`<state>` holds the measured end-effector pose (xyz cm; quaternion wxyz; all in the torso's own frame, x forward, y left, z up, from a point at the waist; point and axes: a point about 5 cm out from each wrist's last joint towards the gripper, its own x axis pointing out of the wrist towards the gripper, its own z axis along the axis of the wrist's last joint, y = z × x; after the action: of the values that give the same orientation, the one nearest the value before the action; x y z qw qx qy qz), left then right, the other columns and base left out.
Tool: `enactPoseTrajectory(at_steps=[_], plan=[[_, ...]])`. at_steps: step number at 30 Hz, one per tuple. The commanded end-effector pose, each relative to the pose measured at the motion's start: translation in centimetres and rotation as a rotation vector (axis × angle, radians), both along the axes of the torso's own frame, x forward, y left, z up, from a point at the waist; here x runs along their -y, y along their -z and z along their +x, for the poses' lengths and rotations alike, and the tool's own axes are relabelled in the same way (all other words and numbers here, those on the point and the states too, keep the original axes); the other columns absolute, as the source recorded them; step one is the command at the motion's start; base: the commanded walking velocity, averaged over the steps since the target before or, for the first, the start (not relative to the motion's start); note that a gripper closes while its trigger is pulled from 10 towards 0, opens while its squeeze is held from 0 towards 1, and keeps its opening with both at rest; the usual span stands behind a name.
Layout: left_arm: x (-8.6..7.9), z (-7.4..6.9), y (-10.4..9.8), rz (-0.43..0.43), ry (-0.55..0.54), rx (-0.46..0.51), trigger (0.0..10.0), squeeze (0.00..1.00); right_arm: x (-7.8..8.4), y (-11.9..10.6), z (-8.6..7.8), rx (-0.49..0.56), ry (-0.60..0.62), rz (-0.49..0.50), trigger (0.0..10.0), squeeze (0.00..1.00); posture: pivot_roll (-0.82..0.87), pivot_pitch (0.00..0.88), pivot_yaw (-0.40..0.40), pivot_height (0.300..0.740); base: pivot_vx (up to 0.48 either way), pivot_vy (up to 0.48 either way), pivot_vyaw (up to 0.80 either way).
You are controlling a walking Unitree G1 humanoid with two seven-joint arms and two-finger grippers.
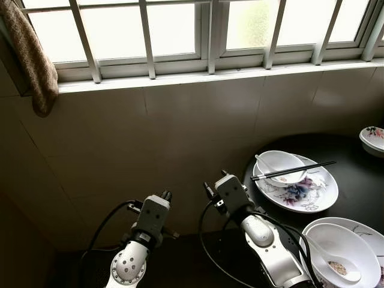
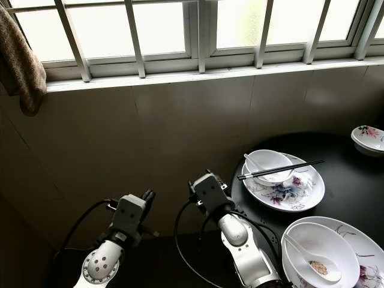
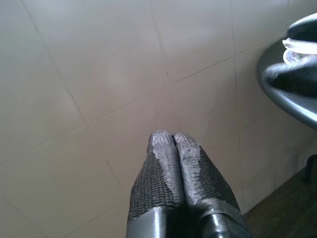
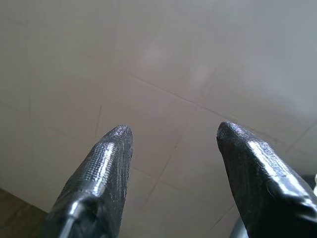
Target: Kitchen organization
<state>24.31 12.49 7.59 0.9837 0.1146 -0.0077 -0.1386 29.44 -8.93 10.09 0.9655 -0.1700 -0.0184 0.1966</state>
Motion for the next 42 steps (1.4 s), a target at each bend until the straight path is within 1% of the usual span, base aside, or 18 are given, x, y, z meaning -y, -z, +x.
enactPoseTrajectory(at_steps=[1,3,6,10,16,18,20,22,28,32,35,39,42], plan=[[0.0,0.2,0.1,-0.007,-0.001,-0.01,10.0,0.0,0.3,0.0,0.3,-0.022,0.022,0.017,10.0,0.0,-0.09,0.0,0.026,0.74,0.0,0.27,-0.8],[0.0,0.2,0.0,-0.008,0.0,-0.01,10.0,0.0,0.4,-0.2,0.4,-0.005,0.035,0.001,10.0,0.0,-0.09,0.0,0.026,0.74,0.0,0.392,-0.8],[0.0,0.2,0.0,-0.012,-0.001,-0.007,10.0,0.0,0.4,-0.2,0.5,-0.004,0.036,0.004,10.0,0.0,-0.09,0.0,0.026,0.74,0.0,0.472,-0.8],[0.0,0.3,-0.1,-0.01,0.002,0.007,10.0,0.0,0.4,-0.4,0.6,0.002,0.039,0.007,10.0,0.0,-0.09,0.0,0.026,0.74,0.0,0.0,-0.8],[0.0,0.3,-0.2,-0.013,0.003,0.011,10.0,0.0,0.5,-0.8,0.8,0.038,0.05,-0.006,10.0,0.0,-0.09,0.0,0.026,0.74,0.0,0.0,-0.8],[0.1,0.3,-0.2,-0.012,0.005,0.013,10.0,0.0,0.7,-1.4,0.9,0.083,0.07,-0.026,10.0,0.0,-0.09,0.0,0.026,0.74,0.0,0.0,-0.8],[0.1,0.3,-0.2,-0.011,0.006,0.013,10.0,0.0,0.7,-1.5,1.0,0.099,0.076,-0.038,10.0,0.0,-0.09,0.0,0.027,0.74,0.0,0.0,-0.8],[0.1,0.3,-0.1,-0.01,0.009,0.014,10.0,0.0,0.9,-1.7,1.1,0.101,0.089,-0.026,10.0,0.0,-0.09,0.0,0.026,0.74,0.0,0.0,-0.8],[0.1,0.3,-0.1,-0.009,0.01,0.013,10.0,0.0,1.1,-1.9,1.2,0.132,0.101,-0.06,10.0,0.0,-0.09,0.0,0.026,0.74,0.0,0.0,-0.8],[0.1,0.3,-0.1,-0.008,0.01,0.013,10.0,0.0,1.0,-1.9,1.2,0.14,0.099,-0.064,10.0,0.0,-0.09,0.0,0.026,0.74,0.0,0.0,-0.8],[0.1,0.3,0.0,-0.008,0.01,0.012,10.0,0.0,0.6,-2.1,1.1,0.182,0.083,-0.113,10.0,0.0,-0.08,0.0,0.025,0.74,0.0,0.0,-0.8],[0.1,0.3,0.0,-0.008,0.01,0.011,10.0,0.0,0.4,-2.3,1.0,0.217,0.072,-0.142,10.0,0.0,-0.08,0.0,0.025,0.74,0.0,0.0,-0.8],[0.1,0.3,0.1,-0.011,0.007,0.01,10.0,0.0,0.4,-2.6,0.9,0.265,0.075,-0.174,10.0,0.0,-0.09,0.0,0.026,0.74,0.0,0.0,0.0]])
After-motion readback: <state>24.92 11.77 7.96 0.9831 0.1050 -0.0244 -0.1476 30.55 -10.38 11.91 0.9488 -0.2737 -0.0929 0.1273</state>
